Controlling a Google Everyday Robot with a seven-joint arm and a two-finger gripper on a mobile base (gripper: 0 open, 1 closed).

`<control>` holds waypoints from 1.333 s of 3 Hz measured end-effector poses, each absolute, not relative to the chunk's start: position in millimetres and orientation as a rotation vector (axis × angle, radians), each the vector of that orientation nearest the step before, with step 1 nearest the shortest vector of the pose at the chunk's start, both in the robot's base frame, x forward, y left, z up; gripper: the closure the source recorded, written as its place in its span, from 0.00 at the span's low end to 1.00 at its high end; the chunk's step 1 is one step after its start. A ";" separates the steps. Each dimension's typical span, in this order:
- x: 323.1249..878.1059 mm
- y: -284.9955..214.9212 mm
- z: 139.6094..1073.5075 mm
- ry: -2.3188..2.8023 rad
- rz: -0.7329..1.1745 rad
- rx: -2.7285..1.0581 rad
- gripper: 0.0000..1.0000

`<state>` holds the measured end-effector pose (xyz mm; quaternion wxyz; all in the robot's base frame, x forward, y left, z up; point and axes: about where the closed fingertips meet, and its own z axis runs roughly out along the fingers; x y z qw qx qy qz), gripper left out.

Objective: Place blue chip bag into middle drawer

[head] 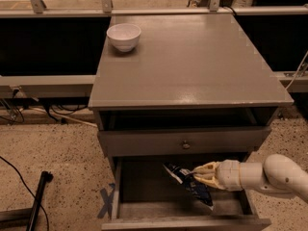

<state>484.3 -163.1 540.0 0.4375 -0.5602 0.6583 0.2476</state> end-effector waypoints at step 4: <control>491.6 -150.1 526.8 1.606 0.647 -1.396 0.12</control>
Offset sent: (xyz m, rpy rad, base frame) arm 0.0074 0.0063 -0.0109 0.0193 -0.0061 0.0129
